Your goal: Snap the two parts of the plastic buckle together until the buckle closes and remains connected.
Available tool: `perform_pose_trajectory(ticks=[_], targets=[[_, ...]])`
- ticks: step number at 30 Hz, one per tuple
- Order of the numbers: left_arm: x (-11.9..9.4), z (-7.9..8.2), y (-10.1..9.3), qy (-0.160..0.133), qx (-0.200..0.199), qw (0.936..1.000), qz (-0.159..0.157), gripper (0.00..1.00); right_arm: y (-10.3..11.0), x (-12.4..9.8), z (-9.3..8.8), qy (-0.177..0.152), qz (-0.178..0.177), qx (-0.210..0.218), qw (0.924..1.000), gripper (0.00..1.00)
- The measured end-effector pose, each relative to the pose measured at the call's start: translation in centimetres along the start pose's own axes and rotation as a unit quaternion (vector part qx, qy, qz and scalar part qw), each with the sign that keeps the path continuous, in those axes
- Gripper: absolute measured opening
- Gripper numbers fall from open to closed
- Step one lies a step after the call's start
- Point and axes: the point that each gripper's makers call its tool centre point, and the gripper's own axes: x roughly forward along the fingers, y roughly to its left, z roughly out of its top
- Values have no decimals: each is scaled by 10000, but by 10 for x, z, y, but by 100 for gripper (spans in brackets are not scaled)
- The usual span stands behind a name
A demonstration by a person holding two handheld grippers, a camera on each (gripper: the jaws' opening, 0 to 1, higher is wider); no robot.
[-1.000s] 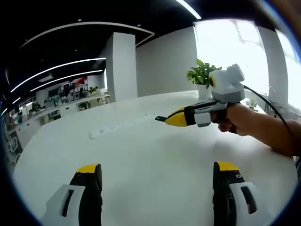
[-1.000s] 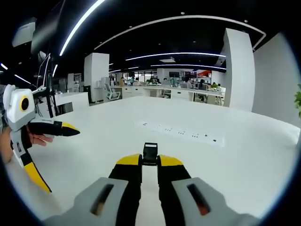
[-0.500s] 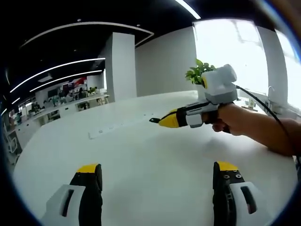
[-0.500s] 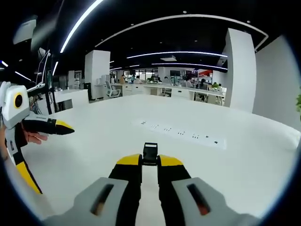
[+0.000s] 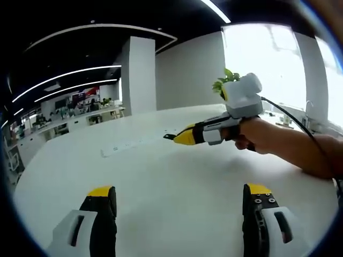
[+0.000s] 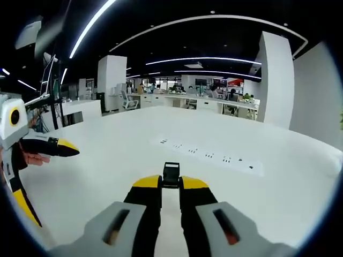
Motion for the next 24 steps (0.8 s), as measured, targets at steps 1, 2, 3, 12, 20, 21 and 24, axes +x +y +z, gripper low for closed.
perform_pose_trajectory(ticks=[1,2,3,12,20,21,24], targets=[[0,0,0,0,0,10000,-2,100,1,-1,2,-9,1,2,10000,11],[0,0,0,-1,-3,10000,3,100,0,0,2,-10,-3,-15,10000,11],[-1,0,0,-3,-4,10000,3,100,1,0,3,-14,-3,-20,10000,11],[-4,0,-4,-27,25,10000,-14,100,-2,2,11,-100,8,-20,9999,11],[-5,1,-3,-36,40,10000,12,100,-6,4,24,-204,39,68,9998,11],[-5,1,-3,-43,17,10000,3,100,-5,5,26,-208,42,78,9997,11],[-4,2,-2,-51,6,10000,14,100,-4,7,24,-169,69,82,9998,11]])
